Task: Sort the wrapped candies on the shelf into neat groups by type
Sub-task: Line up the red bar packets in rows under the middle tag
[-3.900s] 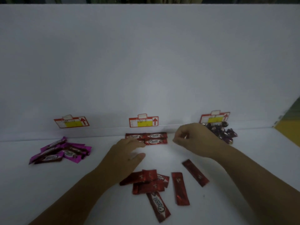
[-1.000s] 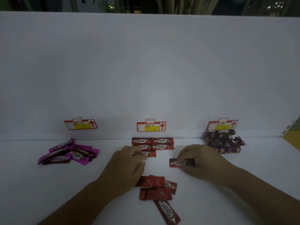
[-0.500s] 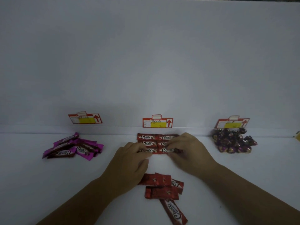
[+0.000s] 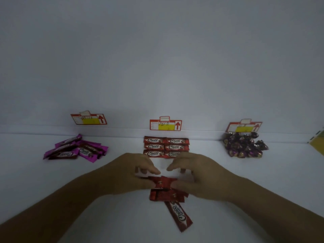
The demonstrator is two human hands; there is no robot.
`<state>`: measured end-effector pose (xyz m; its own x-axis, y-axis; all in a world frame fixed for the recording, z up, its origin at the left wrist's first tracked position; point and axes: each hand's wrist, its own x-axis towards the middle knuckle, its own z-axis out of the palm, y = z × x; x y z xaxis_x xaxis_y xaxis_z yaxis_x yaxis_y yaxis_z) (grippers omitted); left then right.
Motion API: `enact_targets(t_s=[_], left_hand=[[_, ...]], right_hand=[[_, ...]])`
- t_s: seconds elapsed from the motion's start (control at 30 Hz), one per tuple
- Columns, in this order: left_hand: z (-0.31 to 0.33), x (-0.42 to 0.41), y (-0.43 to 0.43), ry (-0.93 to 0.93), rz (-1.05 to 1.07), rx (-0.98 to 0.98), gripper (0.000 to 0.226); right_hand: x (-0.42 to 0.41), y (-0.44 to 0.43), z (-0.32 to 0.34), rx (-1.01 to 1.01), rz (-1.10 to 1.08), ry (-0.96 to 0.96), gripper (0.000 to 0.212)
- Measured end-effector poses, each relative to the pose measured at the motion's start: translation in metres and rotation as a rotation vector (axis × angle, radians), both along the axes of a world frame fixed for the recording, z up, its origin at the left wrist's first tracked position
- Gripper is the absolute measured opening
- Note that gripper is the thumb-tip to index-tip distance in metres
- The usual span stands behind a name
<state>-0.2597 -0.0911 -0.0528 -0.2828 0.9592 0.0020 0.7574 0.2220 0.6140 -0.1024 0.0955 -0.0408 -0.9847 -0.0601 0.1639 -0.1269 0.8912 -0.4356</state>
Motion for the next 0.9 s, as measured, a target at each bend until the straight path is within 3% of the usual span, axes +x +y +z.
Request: enact_targets(t_s=[0.1, 0.23, 0.47, 0.57, 0.67, 0.77, 0.9], left_hand=[[0.001, 0.01, 0.002, 0.14, -0.073, -0.089, 0.033], [0.002, 0.032, 0.004, 0.197, -0.094, -0.048, 0.034], [-0.006, 0.067, 0.005, 0.086, -0.15, 0.018, 0.035], [-0.002, 0.066, 0.003, 0.042, -0.126, 0.036, 0.024], [0.009, 0.055, -0.003, -0.08, 0.035, 0.057, 0.015], [0.013, 0.038, -0.004, -0.174, 0.234, -0.007, 0.022], [0.011, 0.026, -0.002, -0.268, 0.35, -0.066, 0.024]], right_hand=[[0.003, -0.012, -0.002, 0.062, 0.078, -0.031, 0.035], [0.01, -0.007, 0.004, -0.008, 0.067, -0.125, 0.024], [0.039, 0.006, 0.012, -0.172, 0.079, -0.288, 0.019], [0.042, 0.008, 0.011, -0.197, 0.027, -0.282, 0.015], [0.044, 0.008, 0.01, -0.25, -0.003, -0.217, 0.007], [0.04, 0.007, 0.009, -0.343, -0.1, -0.121, 0.019], [0.029, 0.01, 0.009, -0.517, -0.24, -0.149, 0.016]])
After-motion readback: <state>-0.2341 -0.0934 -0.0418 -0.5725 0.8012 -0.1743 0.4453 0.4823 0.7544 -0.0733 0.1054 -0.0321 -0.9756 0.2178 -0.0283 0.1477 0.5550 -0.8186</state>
